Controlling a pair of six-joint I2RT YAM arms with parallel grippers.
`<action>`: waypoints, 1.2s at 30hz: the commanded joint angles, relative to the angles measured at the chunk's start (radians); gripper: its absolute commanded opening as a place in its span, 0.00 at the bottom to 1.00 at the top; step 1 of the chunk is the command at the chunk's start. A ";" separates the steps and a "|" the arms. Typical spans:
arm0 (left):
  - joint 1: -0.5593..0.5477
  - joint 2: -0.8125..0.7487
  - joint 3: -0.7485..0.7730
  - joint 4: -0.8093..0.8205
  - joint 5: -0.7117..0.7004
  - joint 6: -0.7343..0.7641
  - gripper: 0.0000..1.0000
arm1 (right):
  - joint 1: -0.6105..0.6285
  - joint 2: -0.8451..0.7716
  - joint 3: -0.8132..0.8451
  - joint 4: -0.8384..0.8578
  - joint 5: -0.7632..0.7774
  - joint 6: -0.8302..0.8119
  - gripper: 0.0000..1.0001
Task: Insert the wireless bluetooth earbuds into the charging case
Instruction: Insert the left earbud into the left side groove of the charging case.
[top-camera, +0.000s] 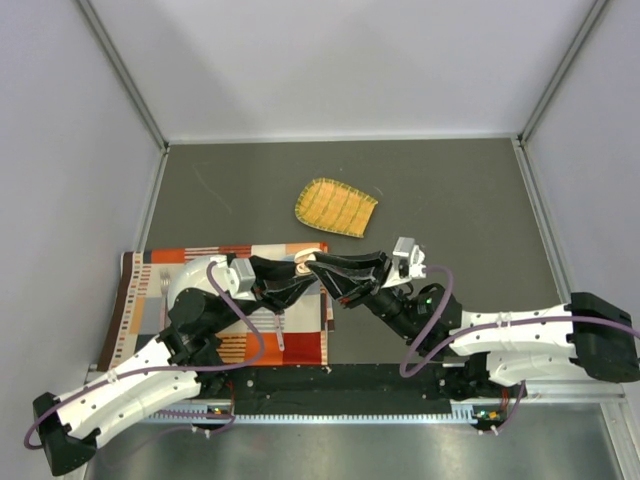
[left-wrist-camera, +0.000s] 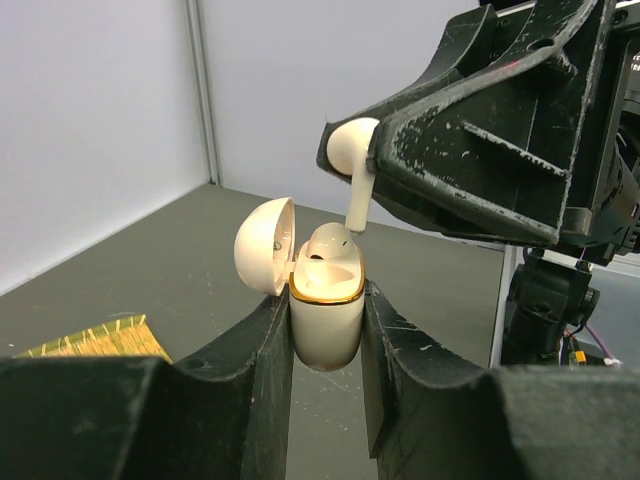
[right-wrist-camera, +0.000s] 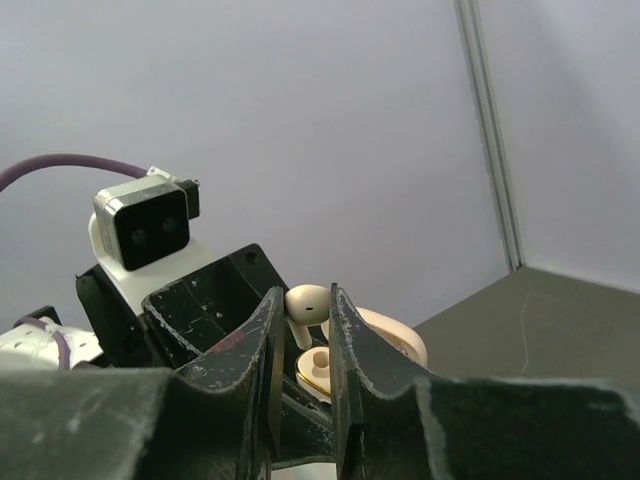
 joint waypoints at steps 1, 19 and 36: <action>-0.001 -0.006 0.028 0.051 0.010 -0.005 0.00 | 0.018 0.009 0.044 0.002 0.029 0.043 0.00; -0.004 -0.017 0.036 0.034 0.012 -0.003 0.00 | 0.018 0.038 0.049 -0.042 0.046 0.066 0.00; -0.004 -0.045 0.034 0.028 -0.014 0.004 0.00 | 0.017 0.043 0.024 -0.067 0.066 0.106 0.00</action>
